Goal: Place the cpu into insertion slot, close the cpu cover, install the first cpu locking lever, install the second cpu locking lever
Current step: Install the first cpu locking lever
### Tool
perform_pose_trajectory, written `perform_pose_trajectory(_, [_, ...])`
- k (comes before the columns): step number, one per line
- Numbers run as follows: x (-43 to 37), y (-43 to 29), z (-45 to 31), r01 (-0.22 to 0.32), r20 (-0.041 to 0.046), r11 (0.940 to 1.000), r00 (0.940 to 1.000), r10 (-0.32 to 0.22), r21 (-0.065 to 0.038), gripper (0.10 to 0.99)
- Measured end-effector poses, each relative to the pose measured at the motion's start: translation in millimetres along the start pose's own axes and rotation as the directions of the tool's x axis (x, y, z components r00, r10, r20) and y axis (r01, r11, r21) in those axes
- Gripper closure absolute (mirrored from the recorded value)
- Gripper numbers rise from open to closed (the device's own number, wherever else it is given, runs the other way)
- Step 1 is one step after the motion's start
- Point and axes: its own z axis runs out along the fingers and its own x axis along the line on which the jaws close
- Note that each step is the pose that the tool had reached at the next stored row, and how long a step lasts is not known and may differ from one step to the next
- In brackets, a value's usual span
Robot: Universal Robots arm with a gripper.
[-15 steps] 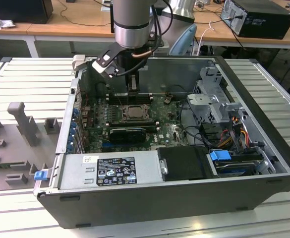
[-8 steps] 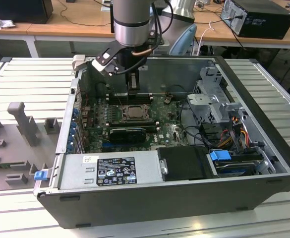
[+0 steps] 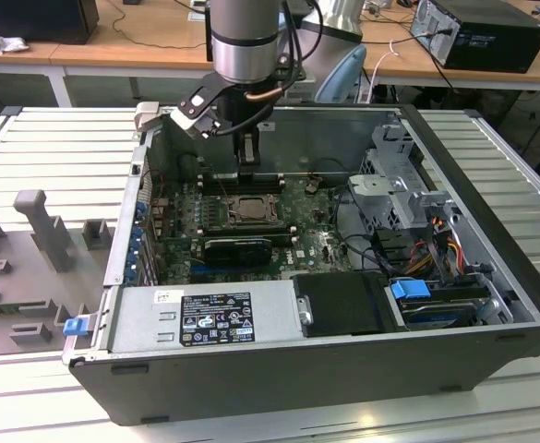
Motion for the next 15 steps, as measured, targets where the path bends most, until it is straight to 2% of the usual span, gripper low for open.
perform_pose_trajectory(15, [0.1, 0.0, -4.2, 0.000, 0.0001, 1.0000, 1.0000, 0.000, 0.000, 0.980])
